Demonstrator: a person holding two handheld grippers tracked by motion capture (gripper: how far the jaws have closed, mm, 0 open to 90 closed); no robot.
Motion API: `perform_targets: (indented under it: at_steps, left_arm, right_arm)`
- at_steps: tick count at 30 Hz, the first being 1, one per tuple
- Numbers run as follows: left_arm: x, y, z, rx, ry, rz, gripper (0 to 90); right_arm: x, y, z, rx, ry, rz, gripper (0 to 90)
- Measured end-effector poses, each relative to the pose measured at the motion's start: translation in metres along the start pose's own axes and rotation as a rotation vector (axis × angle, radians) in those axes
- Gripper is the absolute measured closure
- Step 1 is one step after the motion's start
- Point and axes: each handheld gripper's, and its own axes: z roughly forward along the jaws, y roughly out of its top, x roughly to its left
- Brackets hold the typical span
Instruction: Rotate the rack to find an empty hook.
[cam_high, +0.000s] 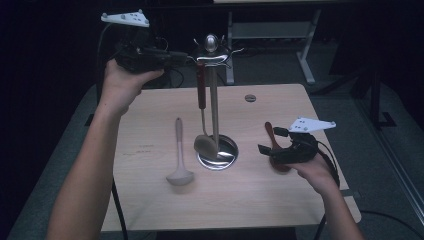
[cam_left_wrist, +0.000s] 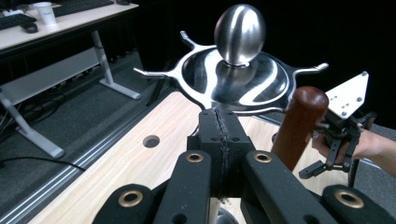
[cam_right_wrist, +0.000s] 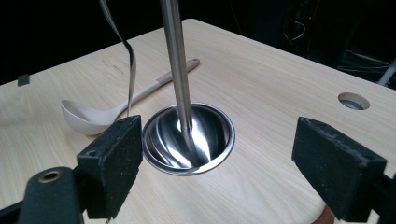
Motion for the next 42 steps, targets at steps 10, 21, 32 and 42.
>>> perform_targets:
  at_steps: [10,21,32,42]
  left_arm:
    - [0.01,0.004,0.005,-0.001,0.007,-0.011,89.9]
    - [0.019,0.009,0.012,-0.007,0.006,-0.02,89.9]
    - [0.025,0.012,0.019,-0.01,0.011,-0.026,90.0]
    - [0.022,0.011,0.012,-0.005,0.017,-0.017,89.9]
  right_arm:
    - [0.0,0.0,0.001,0.005,0.001,-0.003,16.2]
    - [0.0,-0.002,0.004,0.015,0.003,-0.004,16.2]
    - [0.0,-0.002,0.005,0.016,0.005,-0.001,16.2]
    - [0.002,-0.003,0.007,0.026,0.009,-0.004,16.1]
